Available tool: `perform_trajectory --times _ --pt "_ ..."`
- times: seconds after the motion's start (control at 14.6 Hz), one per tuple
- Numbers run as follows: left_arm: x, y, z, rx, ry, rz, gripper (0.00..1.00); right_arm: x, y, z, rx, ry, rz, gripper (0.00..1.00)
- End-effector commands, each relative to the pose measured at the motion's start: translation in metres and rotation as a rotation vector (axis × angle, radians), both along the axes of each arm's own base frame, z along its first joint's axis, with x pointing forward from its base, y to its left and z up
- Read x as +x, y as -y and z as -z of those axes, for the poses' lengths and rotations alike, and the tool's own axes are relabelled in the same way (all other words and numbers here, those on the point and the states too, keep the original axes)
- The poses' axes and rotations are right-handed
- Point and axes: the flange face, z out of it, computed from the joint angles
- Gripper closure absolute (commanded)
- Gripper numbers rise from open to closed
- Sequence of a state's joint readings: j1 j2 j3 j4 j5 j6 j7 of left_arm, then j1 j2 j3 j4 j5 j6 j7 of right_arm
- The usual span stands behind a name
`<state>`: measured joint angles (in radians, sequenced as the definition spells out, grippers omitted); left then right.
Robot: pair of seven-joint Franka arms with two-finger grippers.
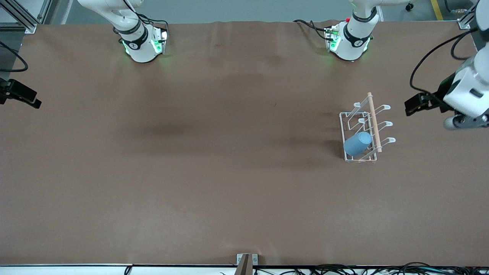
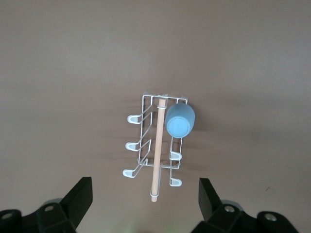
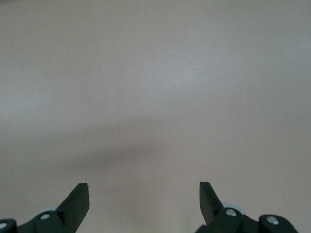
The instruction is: Hang cup on cup holder
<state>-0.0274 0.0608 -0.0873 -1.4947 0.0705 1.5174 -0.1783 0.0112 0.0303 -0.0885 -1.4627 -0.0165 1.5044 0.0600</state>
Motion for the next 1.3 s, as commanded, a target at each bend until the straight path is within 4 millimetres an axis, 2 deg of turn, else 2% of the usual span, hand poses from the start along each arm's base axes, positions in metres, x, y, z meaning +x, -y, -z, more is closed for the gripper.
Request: perform_trajectory --times 0.0,0.14,0.34,0.41,0.62,0.69,0.82,1.03,1.1,1.23 --pt "-0.039 -0.002 -0.013 -0.017 0.072 -0.015 0.04 -0.004 0.0 -0.002 -0.009 0.0 -0.009 0.0" --pt "-0.053 0.002 -0.017 -0.051 0.082 -0.015 0.03 -0.004 0.0 -0.002 -0.009 -0.002 -0.009 0.0" --pt "-0.048 -0.016 -0.035 -0.121 0.115 -0.038 0.0 -0.004 0.0 -0.002 -0.01 0.0 -0.009 0.0" --pt "-0.043 -0.017 -0.035 -0.128 0.116 -0.039 0.0 -0.004 0.001 -0.002 -0.01 0.0 -0.007 0.0" --pt "-0.037 -0.02 -0.029 -0.118 0.107 -0.011 0.0 -0.004 0.002 -0.002 -0.01 0.0 -0.006 0.0" --pt "-0.033 -0.017 -0.031 -0.115 0.113 -0.006 0.0 -0.004 0.002 -0.002 -0.01 0.0 -0.006 0.0" --pt "-0.02 -0.024 -0.034 -0.109 0.122 0.007 0.0 -0.004 0.003 -0.002 -0.01 0.0 -0.004 0.0" --pt "-0.012 -0.019 -0.029 -0.092 0.105 0.018 0.0 -0.004 0.003 -0.002 -0.01 -0.002 -0.004 0.0" --pt "-0.012 -0.011 -0.028 -0.077 0.097 0.027 0.0 -0.004 0.003 -0.002 -0.01 -0.002 -0.004 0.0" --pt "-0.011 -0.006 -0.017 -0.069 0.066 0.024 0.0 -0.004 0.003 -0.002 -0.01 -0.002 -0.003 0.0"
